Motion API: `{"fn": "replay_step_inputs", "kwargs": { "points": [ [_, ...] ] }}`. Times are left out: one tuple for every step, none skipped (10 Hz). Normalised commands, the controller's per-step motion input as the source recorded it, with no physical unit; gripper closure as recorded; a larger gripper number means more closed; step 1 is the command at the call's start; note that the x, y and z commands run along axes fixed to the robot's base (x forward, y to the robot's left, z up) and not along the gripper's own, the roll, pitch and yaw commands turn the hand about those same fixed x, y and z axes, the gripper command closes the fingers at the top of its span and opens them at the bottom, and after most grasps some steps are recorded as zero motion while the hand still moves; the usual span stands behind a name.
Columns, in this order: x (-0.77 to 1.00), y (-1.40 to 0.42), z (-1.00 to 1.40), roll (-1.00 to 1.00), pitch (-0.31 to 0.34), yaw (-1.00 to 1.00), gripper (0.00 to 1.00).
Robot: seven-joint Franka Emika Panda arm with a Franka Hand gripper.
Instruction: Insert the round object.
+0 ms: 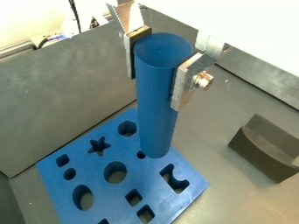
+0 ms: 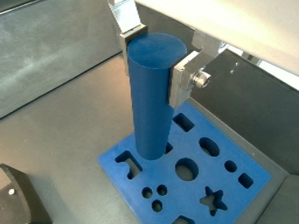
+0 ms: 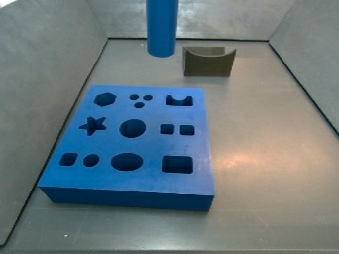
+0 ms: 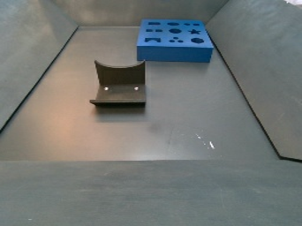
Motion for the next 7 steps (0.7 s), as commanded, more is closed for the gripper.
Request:
{"fn": "replay_step_inputs", "kwargs": {
  "points": [
    [0.0, 0.0, -0.13, 0.01, 0.0, 0.0, 1.0],
    [-0.31, -0.4, -0.9, -0.07, -0.026, 0.0, 1.0],
    [-0.26, -0.57, -0.89, -0.07, -0.011, 0.0, 1.0],
    [-0.11, -0.74, -0.87, -0.07, 0.0, 0.0, 1.0],
    [-0.1, -0.59, -0.91, -0.06, 0.0, -0.11, 1.0],
    [-0.17, -0.16, -0.81, -0.01, 0.0, -0.21, 1.0],
    [-0.39, -0.05, -0.64, -0.07, -0.033, -0.11, 1.0]
  ]
}}
